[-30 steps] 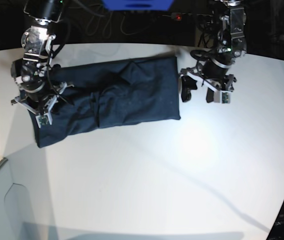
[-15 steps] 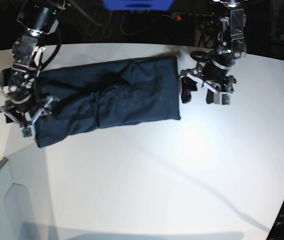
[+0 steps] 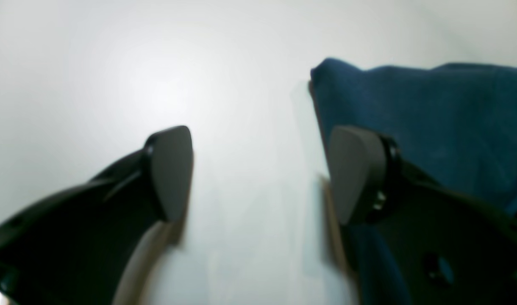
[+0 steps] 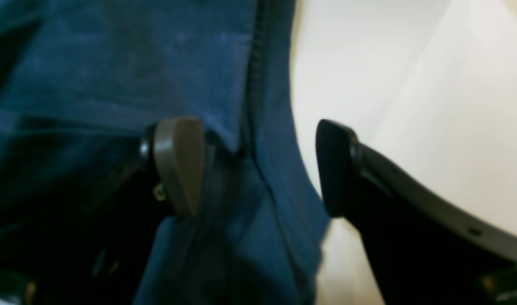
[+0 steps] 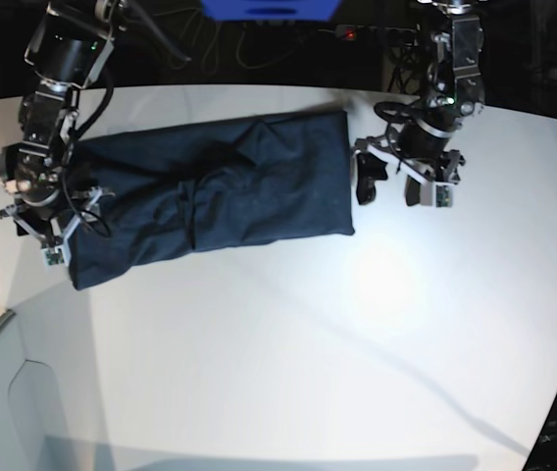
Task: Layout the t-shirt on the table in an organized manner, then fold the t-shirt properly
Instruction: 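Press and straighten the strip end with the right gripper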
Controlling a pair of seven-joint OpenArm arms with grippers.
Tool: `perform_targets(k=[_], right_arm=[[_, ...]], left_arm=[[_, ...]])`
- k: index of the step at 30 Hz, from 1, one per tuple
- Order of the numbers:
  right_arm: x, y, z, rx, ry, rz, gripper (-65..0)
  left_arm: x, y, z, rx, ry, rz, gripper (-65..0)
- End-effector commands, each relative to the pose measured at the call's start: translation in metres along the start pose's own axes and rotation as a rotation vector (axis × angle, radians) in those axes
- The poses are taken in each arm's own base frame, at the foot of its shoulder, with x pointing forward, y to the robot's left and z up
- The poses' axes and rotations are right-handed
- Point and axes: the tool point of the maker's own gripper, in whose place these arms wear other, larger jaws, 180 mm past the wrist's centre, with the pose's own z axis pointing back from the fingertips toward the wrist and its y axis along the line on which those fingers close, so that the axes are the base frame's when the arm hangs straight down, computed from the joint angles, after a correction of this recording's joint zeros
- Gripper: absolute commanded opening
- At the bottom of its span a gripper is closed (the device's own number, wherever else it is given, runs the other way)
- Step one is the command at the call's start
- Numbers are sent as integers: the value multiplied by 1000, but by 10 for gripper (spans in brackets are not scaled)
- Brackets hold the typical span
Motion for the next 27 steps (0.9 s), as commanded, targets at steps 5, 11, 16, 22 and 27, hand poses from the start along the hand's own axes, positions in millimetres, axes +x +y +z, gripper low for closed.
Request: perform_targets(k=[5,11,16,22,27], right_arm=[[15,-17,-7,-19,-26,-2,-234],[1,-13,-14,3,12,-8,-235],[-17,0,-20,42,58,-19,-237],[-29,8,-22,66,87,-21,-391],[-30,10,-22,69,87,-27,-647]], left_arm=[[16,-1,0,-6,-50,-5,-160],[15,-1,0,-6,-47,-4,-160],[15,-1,0,-6,-47,-4,-160],[17,7,2,14,-53,2,-160],[18,16,4,39,-60,11,-160]])
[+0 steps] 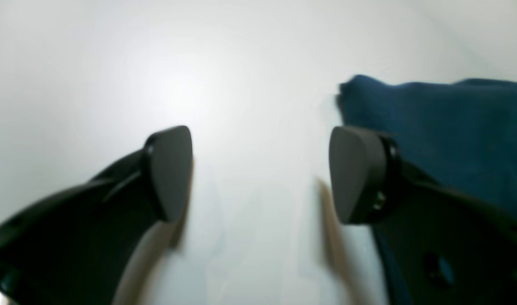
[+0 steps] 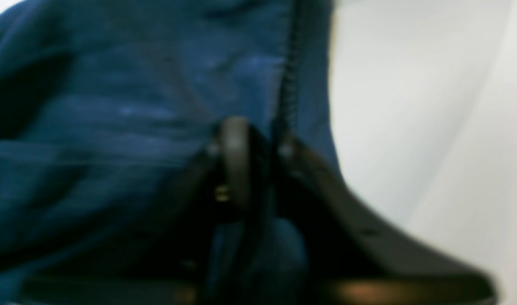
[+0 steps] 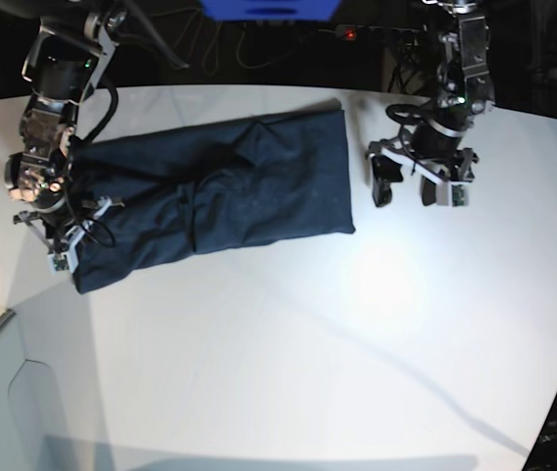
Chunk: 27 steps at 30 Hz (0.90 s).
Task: Layout the t-shirt on the table in an organized manner, then fold the t-shirt properly
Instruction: 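Press and straighten the strip end with the right gripper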
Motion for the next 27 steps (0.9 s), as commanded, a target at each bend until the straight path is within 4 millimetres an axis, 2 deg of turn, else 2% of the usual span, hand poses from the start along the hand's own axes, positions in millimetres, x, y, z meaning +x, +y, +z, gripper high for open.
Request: perform_targets(k=[1,5,8,13,17,21,27], right_arm=[[-23,-8,2,-22,107,45,-650],[-20,-9,3,-27,101,48,-650],[-13,-18,12,-58,70,64,-650],[24,-20,39,-120,-50,103,-650],[45,-10,56,-106,-114,137,-650],[50,-9,61,-112,-132,143,-650],[44,-10,59,-111,-114,142,-650]], left_arm=[[14,-3,-1,-9,-47,0,-160],[13,-2,0,-9,-45,-2,-160],[12,-2,0,-8,-44,-1,-160],[7,-2,3,-6,-33,1,-160],[7,-2,3,-6,-33,1,-160],[7,-1,3,-6,-32,1,-160],[7,-1,3,-6,-32,1,-160]])
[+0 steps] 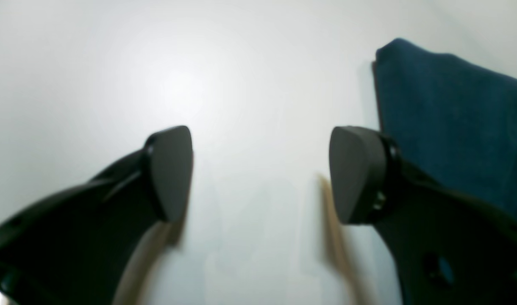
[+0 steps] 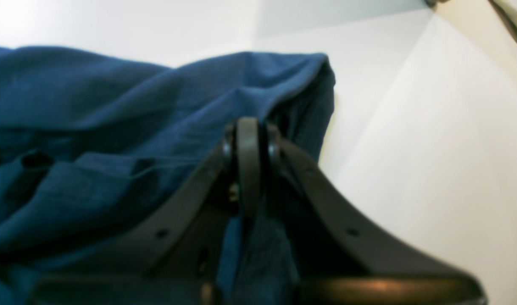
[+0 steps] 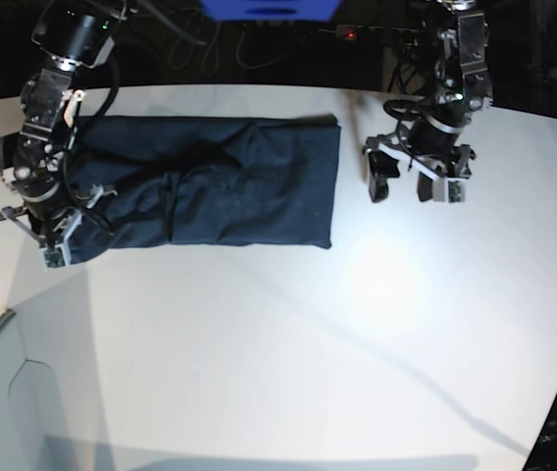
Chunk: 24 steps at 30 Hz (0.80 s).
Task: Layout the t-shirt on the table in an organized manner, then fold the t-shirt properly
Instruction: 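Press and straighten the strip end with the right gripper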
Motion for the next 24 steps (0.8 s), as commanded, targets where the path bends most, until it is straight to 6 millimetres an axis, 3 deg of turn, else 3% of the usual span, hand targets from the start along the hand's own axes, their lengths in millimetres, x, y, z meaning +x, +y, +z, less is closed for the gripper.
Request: perform_targets(k=[1,3,9,13,24], right_arm=[[12,-6,2,-10,-39,11,-650],[1,-7,3,-11,5,18,-627],[-16,-21,5,-33,97,40,-390],[-18,-30,7,-48,105,53,-290],[-57,-23,-20,30,224,22,-282]], left_arm=[[14,-1,0,-6,-46,-2,-160],[14,-1,0,-6,-46,-2,-160],[16,-1,-2,-7,-50,-3,-160],[17,-2,-2,-9,-51,-4,-160],[14,-2,-1,-8,-45,-3,-160]])
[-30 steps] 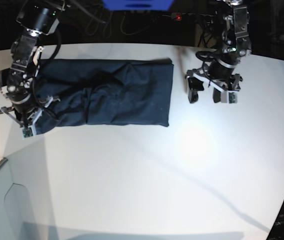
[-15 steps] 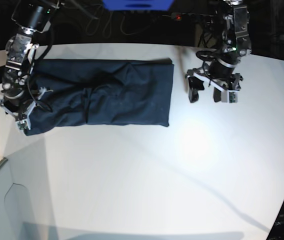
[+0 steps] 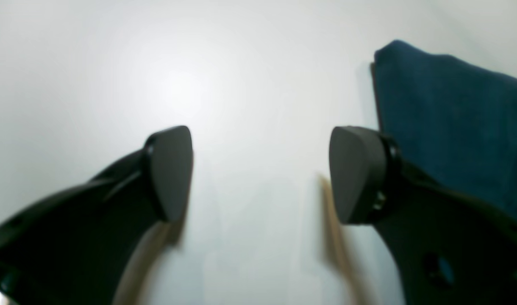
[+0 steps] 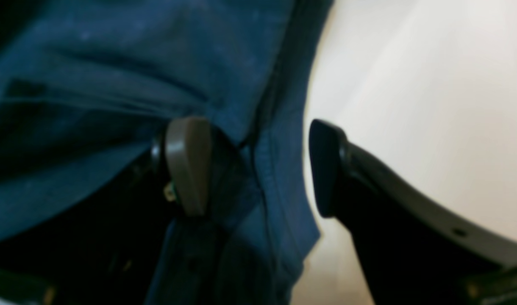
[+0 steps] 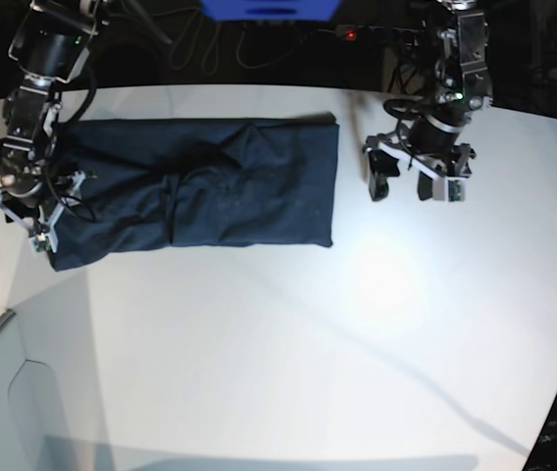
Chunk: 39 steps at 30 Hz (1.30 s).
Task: Layout the t-shirt on the table in an organized manner, then fold the t-shirt properly
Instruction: 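Press and straighten the strip end with the right gripper, then adjust the strip end edge with the right gripper, squaring the rectangle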
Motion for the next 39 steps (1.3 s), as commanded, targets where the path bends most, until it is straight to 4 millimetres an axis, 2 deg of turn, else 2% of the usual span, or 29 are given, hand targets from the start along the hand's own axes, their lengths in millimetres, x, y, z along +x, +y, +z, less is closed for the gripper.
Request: perform_targets(k=[1,8,11,16,21,24,25,29,33,39], right_arm=[[-1,-2,-1,4,12,8,-281],[-22,16,-13,64,69,-7,-293],[-29,26,-19,96,94,-14,-377],[-37,35,-26,129,125,-33,-650],[-36,34,-25,125,120,-31,-650],[-14,19,-14,72,54,-19,-650],[-9,17,-8,53,31,-22,-650],[29,3,23,-37,-102,-22,-650],[59,0,49,-90,-200,-21,-650],[75,-1,63,-113,-253,-26,-650]], left_arm=[[13,-2,0,-7,-45,-2,-160],[11,-1,1,-5,-39,-1,-160],[10,-1,2,-5,-39,-1,-160],[14,-2,4,-6,-50,-8,-160],[22,-3,6,-9,-69,-18,-160],[22,-3,6,-9,-69,-18,-160],[22,-3,6,-9,-69,-18,-160],[18,-3,6,-7,-61,-15,-161],[17,-2,6,-7,-58,-13,-164],[17,-2,6,-7,-58,-13,-164]])
